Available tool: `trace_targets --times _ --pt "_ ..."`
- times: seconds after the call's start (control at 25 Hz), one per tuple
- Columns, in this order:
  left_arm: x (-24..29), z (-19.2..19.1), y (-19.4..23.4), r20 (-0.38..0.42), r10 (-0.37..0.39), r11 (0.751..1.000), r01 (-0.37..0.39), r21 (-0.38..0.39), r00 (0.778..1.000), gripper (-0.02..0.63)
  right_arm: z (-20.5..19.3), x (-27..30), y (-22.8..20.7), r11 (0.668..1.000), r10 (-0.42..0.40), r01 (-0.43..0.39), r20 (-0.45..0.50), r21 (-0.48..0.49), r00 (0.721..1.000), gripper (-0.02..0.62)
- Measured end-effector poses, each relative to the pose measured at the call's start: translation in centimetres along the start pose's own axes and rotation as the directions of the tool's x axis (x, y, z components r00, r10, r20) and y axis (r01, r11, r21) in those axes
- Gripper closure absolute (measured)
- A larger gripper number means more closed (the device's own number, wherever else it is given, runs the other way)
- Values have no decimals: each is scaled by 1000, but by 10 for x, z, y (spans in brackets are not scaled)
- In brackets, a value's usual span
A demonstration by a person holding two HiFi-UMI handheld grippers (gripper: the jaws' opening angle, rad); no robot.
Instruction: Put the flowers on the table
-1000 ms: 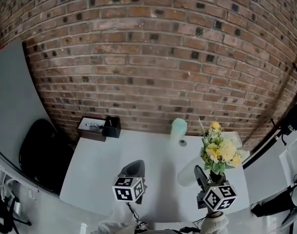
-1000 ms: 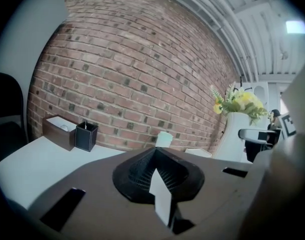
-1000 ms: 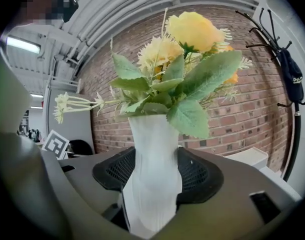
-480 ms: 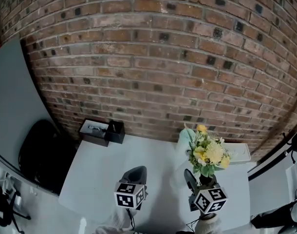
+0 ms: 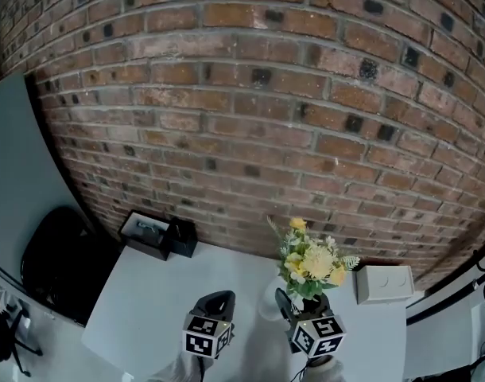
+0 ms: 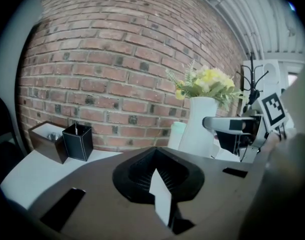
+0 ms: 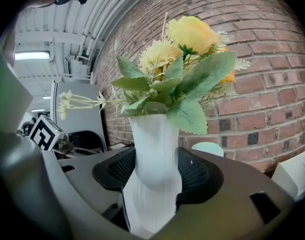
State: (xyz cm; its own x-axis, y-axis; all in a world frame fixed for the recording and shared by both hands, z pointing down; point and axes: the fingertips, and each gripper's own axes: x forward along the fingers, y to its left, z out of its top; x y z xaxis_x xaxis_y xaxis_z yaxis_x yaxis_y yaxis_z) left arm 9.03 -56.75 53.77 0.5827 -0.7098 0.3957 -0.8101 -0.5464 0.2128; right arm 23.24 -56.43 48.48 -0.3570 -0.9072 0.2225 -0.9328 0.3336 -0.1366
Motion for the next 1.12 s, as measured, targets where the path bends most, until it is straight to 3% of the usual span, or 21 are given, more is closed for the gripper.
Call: trace_targets --times 0.4,0.64,0.92,1.12 --pt "35 -14 16 -23 49 996 -50 -68 999 600 -17 68 -25 999 28 -30 -37 -33 999 340" --pt "47 -22 20 -33 65 993 -68 -95 997 600 -26 82 -23 989 22 -29 -54 -146 998 340" --pt "53 -30 16 -46 52 992 -57 -113 998 600 -35 85 -25 992 40 -40 -9 -122 999 340" --pt "49 -36 8 -67 32 992 -40 -118 997 600 -40 82 -20 992 59 -66 -57 -112 997 339"
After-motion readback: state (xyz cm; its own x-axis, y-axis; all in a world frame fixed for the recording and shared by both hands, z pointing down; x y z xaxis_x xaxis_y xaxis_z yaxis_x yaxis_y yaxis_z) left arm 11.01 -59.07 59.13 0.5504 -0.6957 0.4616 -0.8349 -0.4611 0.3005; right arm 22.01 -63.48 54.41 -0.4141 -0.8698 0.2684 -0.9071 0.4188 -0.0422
